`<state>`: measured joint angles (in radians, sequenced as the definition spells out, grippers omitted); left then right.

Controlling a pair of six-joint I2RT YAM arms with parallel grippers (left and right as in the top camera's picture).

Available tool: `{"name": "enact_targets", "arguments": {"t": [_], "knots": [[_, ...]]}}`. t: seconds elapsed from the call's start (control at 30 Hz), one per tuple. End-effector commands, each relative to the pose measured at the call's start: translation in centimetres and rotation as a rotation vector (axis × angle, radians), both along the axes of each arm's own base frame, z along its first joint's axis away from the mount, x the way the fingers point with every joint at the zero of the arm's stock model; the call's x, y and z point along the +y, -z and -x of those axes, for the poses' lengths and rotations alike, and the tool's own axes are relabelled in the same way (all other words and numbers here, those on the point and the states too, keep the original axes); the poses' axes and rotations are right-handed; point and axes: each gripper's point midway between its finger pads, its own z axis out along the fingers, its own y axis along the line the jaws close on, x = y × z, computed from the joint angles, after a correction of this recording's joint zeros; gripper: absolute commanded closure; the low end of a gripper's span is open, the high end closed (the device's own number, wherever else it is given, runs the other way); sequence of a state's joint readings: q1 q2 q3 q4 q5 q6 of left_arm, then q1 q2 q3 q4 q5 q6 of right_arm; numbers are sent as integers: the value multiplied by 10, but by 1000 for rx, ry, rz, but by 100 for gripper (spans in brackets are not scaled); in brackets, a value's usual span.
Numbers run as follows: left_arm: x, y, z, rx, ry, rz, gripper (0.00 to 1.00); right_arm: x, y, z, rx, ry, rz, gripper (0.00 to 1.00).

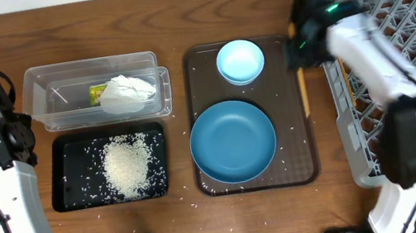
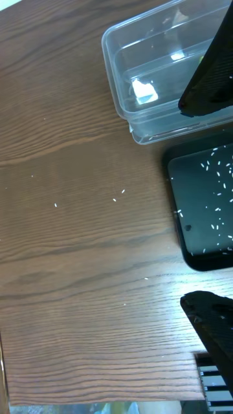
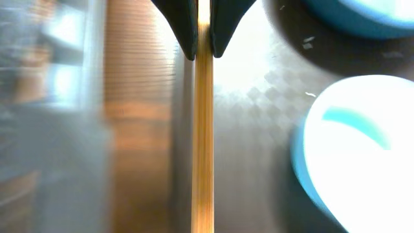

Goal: Sort waste into correct bins and load items into the dishwasher rack
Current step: 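Carry the second chopstick right and release it into the rack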

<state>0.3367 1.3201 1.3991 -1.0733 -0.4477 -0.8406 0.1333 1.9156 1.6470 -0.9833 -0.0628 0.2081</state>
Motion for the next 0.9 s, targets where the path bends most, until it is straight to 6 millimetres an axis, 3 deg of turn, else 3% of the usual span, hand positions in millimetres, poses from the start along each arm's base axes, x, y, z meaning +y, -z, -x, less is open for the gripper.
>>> {"name": "enact_targets", "arguments": {"t": [0.0, 0.13, 0.27, 0.6, 0.87], "knots": [[2, -1, 1, 2, -9, -6, 11, -34, -70, -10, -161, -7, -32, 99], [2, -1, 1, 2, -9, -6, 11, -77, -95, -6, -223, 15, -22, 99], [2, -1, 1, 2, -9, -6, 11, -106, -93, -1, -220, -6, -24, 99], [2, -1, 1, 2, -9, -6, 11, -111, -66, -14, -242, -83, -64, 99], [2, -1, 1, 2, -9, -6, 11, -108, -29, -24, -175, -94, -113, 98]]}}
